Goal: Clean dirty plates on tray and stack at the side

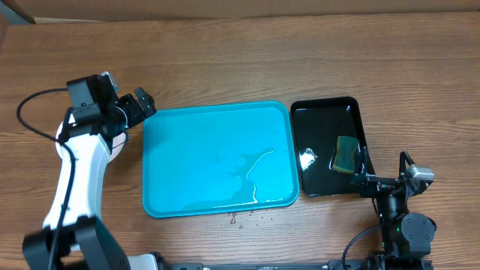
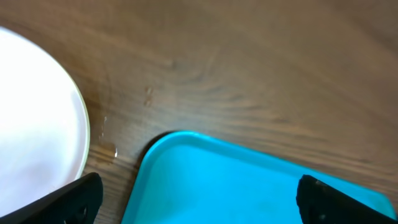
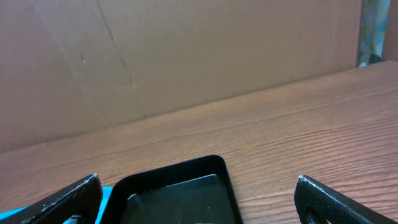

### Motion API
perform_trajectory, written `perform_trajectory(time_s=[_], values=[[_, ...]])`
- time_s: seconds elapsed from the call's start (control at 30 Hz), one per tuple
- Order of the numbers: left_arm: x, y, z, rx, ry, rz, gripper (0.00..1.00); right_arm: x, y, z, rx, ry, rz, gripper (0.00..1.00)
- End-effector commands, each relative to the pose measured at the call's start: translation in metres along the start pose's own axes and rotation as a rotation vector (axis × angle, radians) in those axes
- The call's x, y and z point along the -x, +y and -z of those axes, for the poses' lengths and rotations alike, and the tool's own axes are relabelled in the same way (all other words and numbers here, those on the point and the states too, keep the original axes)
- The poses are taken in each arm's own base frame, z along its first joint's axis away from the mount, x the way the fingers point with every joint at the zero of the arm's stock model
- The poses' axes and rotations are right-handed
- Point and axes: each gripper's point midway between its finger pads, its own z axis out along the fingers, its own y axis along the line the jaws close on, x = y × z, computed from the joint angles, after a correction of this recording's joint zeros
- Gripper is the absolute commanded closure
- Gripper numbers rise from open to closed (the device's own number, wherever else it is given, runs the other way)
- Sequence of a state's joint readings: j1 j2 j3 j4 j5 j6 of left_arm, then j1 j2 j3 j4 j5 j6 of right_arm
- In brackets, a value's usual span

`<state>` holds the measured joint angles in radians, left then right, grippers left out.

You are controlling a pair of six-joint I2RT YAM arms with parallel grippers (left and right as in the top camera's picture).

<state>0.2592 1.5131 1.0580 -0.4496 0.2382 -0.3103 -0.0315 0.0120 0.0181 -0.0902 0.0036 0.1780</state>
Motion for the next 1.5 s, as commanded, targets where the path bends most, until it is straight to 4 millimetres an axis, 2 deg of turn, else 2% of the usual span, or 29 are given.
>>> perform_trajectory(time_s=[0.0,0.13,0.3,0.43,0.57,0.67,0.77,0.87,1.0,1.07,1.13,1.2,1.3,1.4,1.47], values=[[0.028,-0.024,0.053,-0.047,-0.158,-0.063,0.00,-0.002,0.000,0.000,0.004,-0.004,0.011,0.00],[0.046,-0.046,0.115,-0.099,-0.324,-0.104,0.00,-0.002,0.000,0.000,0.004,-0.004,0.011,0.00],[0.053,-0.068,0.197,-0.164,-0.531,-0.155,0.00,-0.002,0.000,0.000,0.004,-0.004,0.011,0.00],[0.044,-0.083,0.261,-0.219,-0.690,-0.198,0.00,-0.002,0.000,0.000,0.004,-0.004,0.011,0.00],[0.025,-0.102,0.302,-0.297,-0.779,-0.249,0.00,-0.002,0.000,0.000,0.004,-0.004,0.011,0.00],[0.006,-0.114,0.315,-0.363,-0.793,-0.285,0.00,-0.002,0.000,0.000,0.004,-0.004,0.011,0.00],[-0.017,-0.119,0.314,-0.422,-0.776,-0.315,0.00,-0.002,0.000,0.000,0.004,-0.004,0.011,0.00],[-0.041,-0.112,0.294,-0.432,-0.734,-0.333,0.00,-0.002,0.000,0.000,0.004,-0.004,0.011,0.00],[-0.070,-0.094,0.247,-0.420,-0.644,-0.299,0.00,-0.002,0.000,0.000,0.004,-0.004,0.011,0.00],[-0.079,-0.087,0.227,-0.421,-0.622,-0.260,0.00,-0.002,0.000,0.000,0.004,-0.004,0.011,0.00],[-0.079,-0.084,0.222,-0.435,-0.663,-0.239,0.00,-0.002,0.000,0.000,0.004,-0.004,0.011,0.00],[-0.071,-0.089,0.233,-0.490,-0.787,-0.251,0.00,-0.002,0.000,0.000,0.004,-0.004,0.011,0.00],[-0.057,-0.096,0.267,-0.576,-1.018,-0.271,0.00,-0.002,0.000,0.000,0.004,-0.004,0.011,0.00],[-0.054,-0.096,0.294,-0.631,-1.202,-0.274,0.00,-0.002,0.000,0.000,0.004,-0.004,0.011,0.00],[-0.055,-0.091,0.299,-0.639,-1.268,-0.263,0.00,-0.002,0.000,0.000,0.004,-0.004,0.011,0.00]])
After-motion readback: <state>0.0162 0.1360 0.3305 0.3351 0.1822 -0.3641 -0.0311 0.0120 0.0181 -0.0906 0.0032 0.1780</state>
